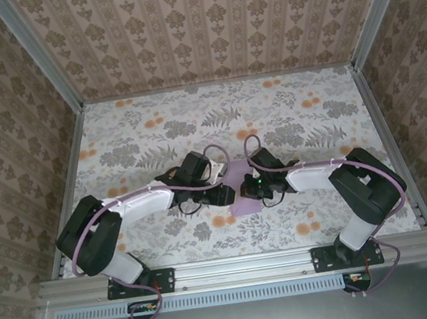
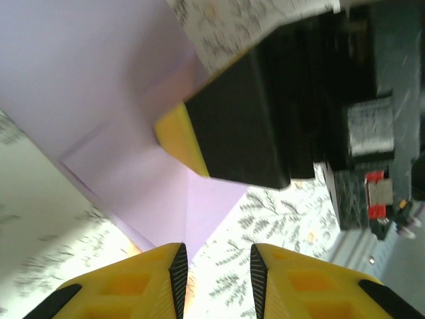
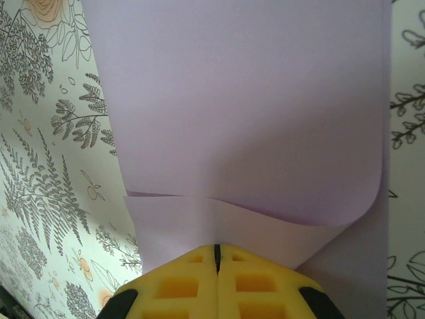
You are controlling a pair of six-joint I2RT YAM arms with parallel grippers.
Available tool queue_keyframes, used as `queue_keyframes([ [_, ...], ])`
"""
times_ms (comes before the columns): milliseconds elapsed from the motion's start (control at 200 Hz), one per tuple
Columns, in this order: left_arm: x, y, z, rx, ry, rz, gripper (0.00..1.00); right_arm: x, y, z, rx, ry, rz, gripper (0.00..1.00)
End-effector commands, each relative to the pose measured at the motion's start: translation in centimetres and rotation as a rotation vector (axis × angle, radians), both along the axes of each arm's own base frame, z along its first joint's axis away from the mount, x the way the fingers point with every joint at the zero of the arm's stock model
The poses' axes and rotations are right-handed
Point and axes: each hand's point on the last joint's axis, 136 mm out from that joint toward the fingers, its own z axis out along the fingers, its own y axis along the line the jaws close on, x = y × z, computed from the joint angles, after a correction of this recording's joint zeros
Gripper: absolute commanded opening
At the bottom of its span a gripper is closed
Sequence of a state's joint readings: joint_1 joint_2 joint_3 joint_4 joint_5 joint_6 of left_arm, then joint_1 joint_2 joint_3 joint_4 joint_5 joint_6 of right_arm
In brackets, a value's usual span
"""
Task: Fold a paper plane with a square sheet of paper (fold left side to right side)
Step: Fold the triangle a second time at the center of the table.
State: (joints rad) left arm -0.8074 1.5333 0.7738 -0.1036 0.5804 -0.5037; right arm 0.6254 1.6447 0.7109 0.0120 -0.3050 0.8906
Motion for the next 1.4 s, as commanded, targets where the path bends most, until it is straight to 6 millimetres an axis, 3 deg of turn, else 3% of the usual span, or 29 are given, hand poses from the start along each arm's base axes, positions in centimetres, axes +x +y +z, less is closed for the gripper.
queue_keyframes([
  [0, -1.7, -1.9, 0.6, -0.098, 0.09, -0.059, 0.34, -2.0, -2.1, -2.7, -0.096, 0.088, -0.016, 0.0],
  [360, -2.6, -3.3, -2.1, -0.036, 0.131, -0.111, 0.34, -2.2, -2.2, -2.8, -0.1, 0.094, -0.013, 0.0],
  [1185, -2.0, -0.3, -5.4, 0.139, 0.089, -0.041, 0.31, -2.4, -2.5, -2.9, -0.114, 0.098, -0.01, 0.0],
  [1395, -2.4, 0.5, -6.1, 0.145, 0.103, -0.032, 0.22, -1.6, -1.4, -1.4, -0.055, 0.05, 0.015, 0.0],
])
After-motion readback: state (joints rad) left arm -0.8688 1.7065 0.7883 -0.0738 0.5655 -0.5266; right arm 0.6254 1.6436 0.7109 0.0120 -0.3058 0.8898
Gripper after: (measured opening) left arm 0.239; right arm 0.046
